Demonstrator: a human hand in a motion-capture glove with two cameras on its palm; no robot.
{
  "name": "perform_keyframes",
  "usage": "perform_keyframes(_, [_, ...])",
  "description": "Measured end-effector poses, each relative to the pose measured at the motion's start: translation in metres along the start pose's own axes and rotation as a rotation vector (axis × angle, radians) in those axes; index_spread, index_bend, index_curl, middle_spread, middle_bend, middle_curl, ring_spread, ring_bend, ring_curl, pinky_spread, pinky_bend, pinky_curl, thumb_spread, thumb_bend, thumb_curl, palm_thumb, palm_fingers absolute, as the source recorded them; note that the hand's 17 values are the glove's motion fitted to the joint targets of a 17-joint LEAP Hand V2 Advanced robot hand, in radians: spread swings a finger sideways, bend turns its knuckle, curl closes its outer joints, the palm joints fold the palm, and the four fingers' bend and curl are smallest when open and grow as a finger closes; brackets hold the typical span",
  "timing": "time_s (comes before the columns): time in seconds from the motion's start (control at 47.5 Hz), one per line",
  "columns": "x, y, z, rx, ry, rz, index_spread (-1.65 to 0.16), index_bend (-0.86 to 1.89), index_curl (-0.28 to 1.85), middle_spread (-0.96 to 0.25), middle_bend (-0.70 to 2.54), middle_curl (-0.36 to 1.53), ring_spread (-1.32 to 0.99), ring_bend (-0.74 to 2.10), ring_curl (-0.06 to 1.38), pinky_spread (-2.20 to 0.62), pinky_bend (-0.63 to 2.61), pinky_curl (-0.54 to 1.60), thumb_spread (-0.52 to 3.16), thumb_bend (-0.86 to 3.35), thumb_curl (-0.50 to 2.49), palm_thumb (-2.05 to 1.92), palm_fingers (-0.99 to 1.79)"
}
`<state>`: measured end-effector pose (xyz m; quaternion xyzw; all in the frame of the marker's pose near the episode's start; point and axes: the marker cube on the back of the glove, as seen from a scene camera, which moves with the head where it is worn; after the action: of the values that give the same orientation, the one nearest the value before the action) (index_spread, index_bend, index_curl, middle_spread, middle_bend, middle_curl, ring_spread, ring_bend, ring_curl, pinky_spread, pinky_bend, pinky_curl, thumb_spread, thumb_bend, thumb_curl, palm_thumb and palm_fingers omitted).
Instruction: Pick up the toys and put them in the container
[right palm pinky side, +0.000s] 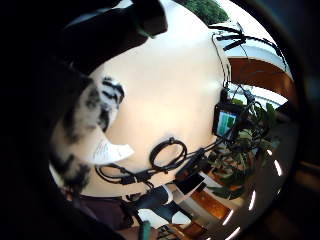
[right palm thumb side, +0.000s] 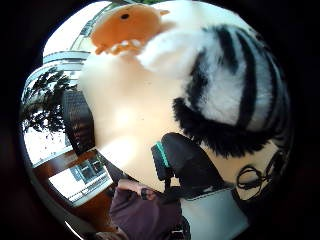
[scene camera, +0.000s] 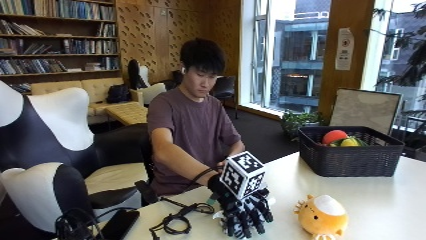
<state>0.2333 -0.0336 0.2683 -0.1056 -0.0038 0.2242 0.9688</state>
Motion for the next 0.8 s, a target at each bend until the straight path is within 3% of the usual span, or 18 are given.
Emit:
perform_keyframes(0.042, [0.003, -0.006, 0.009, 0.019, -0.034, 0.005, -0.24, 0.08, 0.19, -0.03, 0.12, 0.25, 0.03, 0.35, 0.28, 0.07, 0.9, 0.36, 1.21, -0.03, 0.31, -0.01, -0.18])
perform_keyframes(0.126, [0.004, -0.013, 0.011, 0.061, -0.062, -0.005, -0.25, 0.09, 0.18, -0.09, 0.25, 0.28, 0.01, 0.46, 0.3, 0.04, 0.97, 0.37, 1.18, -0.02, 0.32, 0.01, 0.14])
perform_keyframes(0.147, [0.003, -0.014, 0.012, 0.075, -0.058, -0.007, -0.24, 0.08, 0.17, -0.06, 0.15, 0.26, 0.02, 0.41, 0.27, 0.05, 0.98, 0.37, 1.17, -0.03, 0.31, 0.0, -0.09])
perform_keyframes(0.168, [0.001, -0.016, 0.012, 0.095, -0.051, -0.009, -0.25, 0.11, 0.19, -0.12, 0.39, 0.33, -0.03, 0.53, 0.33, 0.01, 0.93, 0.37, 1.18, 0.0, 0.32, 0.04, 0.29])
perform_keyframes(0.295, [-0.006, -0.029, 0.008, 0.284, -0.011, -0.001, -0.25, 0.15, 0.17, -0.2, 0.43, 0.35, -0.2, 0.84, 0.39, -0.15, 0.91, 0.35, 1.24, 0.06, 0.37, 0.18, 0.6])
perform_keyframes(0.316, [-0.006, -0.031, 0.005, 0.302, -0.01, 0.002, -0.26, 0.13, 0.16, -0.23, 0.58, 0.41, -0.22, 0.9, 0.41, -0.17, 0.9, 0.34, 1.2, 0.12, 0.41, 0.3, 0.78])
perform_keyframes(0.421, [-0.007, -0.037, -0.011, 0.273, -0.022, 0.006, -0.28, 0.2, 0.16, -0.27, 0.74, 0.48, -0.3, 1.01, 0.46, -0.25, 0.95, 0.37, 1.06, 0.15, 0.5, 0.44, 1.06])
perform_keyframes(0.61, [-0.026, -0.023, -0.077, 0.208, -0.099, -0.043, -0.32, 0.39, 0.25, -0.25, 0.89, 0.57, -0.33, 1.07, 0.52, -0.31, 0.92, 0.4, 0.89, 0.1, 0.58, 0.45, 1.19])
perform_keyframes(0.8, [-0.061, 0.011, -0.197, 0.312, -0.081, -0.098, -0.34, 0.52, 0.33, -0.23, 0.95, 0.61, -0.34, 1.12, 0.54, -0.32, 0.93, 0.42, 0.78, 0.06, 0.66, 0.46, 1.15])
